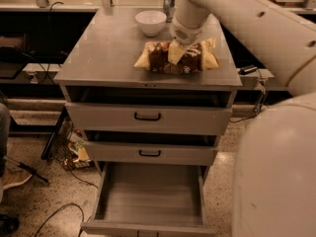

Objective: Place brown chip bag into bottom drawer

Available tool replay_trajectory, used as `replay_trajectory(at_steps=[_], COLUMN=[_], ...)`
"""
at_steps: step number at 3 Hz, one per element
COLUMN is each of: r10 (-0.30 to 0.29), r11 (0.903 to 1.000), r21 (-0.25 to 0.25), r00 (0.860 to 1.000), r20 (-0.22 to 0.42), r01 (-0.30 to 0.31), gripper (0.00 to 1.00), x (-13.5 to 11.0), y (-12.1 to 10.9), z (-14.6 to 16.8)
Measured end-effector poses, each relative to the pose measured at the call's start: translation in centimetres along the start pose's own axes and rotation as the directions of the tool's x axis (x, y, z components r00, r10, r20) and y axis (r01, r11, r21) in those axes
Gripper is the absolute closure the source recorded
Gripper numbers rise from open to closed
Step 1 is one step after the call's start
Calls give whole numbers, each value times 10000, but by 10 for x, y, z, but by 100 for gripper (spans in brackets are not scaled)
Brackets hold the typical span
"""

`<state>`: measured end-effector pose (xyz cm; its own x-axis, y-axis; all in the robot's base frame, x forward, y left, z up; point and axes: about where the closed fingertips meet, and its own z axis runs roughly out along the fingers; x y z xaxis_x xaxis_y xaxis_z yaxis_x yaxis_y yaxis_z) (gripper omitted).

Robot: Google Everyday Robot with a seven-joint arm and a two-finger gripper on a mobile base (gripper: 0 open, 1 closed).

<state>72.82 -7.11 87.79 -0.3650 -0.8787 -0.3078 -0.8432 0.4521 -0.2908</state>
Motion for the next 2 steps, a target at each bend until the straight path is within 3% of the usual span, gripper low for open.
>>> replay_trajectory(at_steps=[1,2], r10=[-101,-167], r11=[9999,9992], r21=[-70,-321], r00=[9902,9666], r20=[1391,2556], r01=[111,257], gripper=[96,100], x=[6,31], y=[16,51], z=[-42,-97])
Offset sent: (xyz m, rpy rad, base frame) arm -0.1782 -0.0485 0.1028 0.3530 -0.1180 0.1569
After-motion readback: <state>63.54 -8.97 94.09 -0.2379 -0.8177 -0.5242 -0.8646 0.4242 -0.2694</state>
